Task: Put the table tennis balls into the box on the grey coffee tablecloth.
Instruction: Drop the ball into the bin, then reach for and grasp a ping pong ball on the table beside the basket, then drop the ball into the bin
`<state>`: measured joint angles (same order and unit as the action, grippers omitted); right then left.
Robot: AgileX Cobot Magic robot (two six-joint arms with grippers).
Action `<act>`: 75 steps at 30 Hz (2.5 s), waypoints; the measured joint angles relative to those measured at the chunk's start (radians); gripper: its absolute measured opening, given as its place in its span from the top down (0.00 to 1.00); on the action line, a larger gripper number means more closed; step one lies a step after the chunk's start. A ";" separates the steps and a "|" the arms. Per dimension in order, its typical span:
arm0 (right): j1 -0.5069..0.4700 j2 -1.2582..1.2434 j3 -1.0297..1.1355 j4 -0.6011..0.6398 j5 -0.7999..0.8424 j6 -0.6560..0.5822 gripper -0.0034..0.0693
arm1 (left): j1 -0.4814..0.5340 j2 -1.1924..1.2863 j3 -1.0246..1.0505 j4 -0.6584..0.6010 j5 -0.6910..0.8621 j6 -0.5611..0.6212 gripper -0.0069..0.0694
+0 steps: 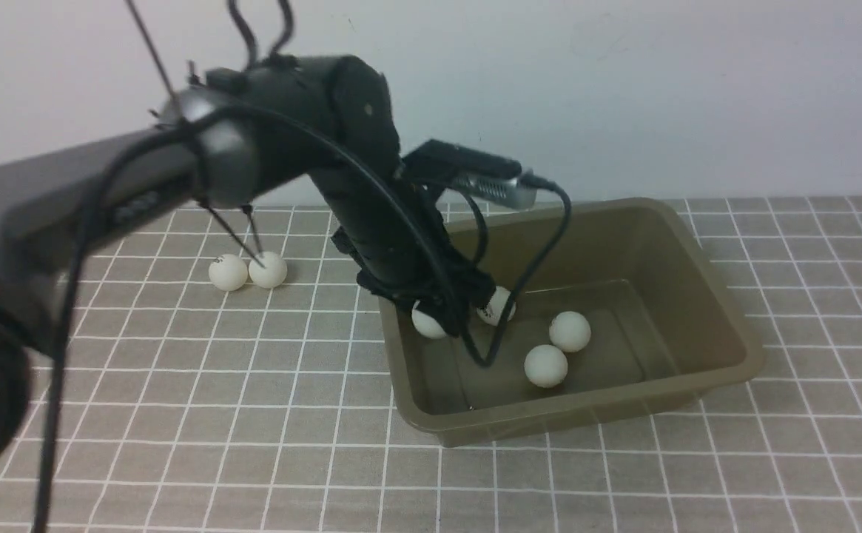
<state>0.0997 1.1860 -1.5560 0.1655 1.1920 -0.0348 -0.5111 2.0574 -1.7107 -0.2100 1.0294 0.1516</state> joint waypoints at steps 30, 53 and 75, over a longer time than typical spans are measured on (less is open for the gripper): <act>0.000 0.000 0.000 -0.002 -0.007 0.000 0.97 | 0.342 0.028 -0.344 0.201 0.178 -0.174 0.92; 0.000 0.000 0.000 0.016 -0.017 -0.003 0.97 | 0.511 0.321 -0.340 0.114 0.042 -0.087 0.32; 0.000 0.000 0.000 0.016 -0.027 -0.003 0.97 | 0.412 0.126 -0.529 -0.089 0.199 0.047 0.46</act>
<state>0.0997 1.1860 -1.5560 0.1818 1.1646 -0.0383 -0.0990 2.1830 -2.2392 -0.2990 1.2279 0.1987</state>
